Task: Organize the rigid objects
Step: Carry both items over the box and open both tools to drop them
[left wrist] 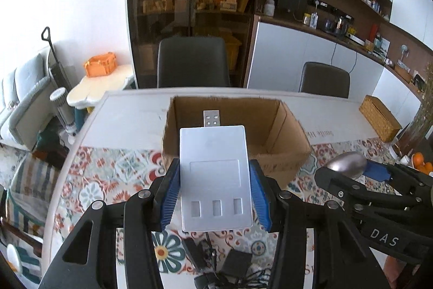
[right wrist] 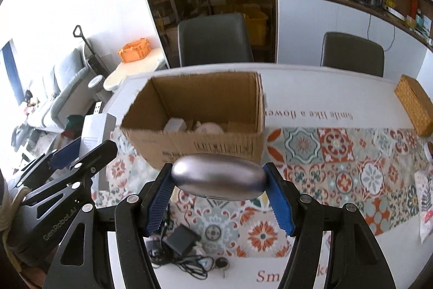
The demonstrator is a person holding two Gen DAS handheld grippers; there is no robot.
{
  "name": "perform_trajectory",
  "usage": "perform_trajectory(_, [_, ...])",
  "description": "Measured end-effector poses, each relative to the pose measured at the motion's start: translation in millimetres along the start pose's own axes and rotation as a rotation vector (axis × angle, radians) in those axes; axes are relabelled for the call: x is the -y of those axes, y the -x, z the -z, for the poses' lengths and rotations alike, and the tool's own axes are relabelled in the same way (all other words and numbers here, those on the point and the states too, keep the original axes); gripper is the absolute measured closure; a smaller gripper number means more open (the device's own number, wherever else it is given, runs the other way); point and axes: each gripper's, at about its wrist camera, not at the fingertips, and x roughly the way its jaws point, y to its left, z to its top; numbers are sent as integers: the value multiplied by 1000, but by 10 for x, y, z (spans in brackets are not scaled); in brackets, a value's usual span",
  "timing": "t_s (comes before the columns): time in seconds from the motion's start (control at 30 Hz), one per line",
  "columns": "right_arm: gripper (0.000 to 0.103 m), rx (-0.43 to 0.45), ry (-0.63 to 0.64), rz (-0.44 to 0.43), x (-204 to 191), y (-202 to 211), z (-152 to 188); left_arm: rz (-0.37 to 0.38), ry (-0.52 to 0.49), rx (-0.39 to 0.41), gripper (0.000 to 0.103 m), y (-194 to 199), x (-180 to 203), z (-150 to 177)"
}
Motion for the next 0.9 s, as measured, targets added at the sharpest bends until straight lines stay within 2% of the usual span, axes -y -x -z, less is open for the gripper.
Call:
perform_trajectory(0.43, [37,52,19,8,-5,-118,-516,-14,-30,39,54,-155,-28,-471])
perform_trajectory(0.77, [37,-11,4,8,39,-486,-812,-20,-38,-87,54,-685,-55,-682])
perform_trajectory(0.9, [37,-37,3,12,70,-585,-873,6,-17,-151,54,-902,-72,-706])
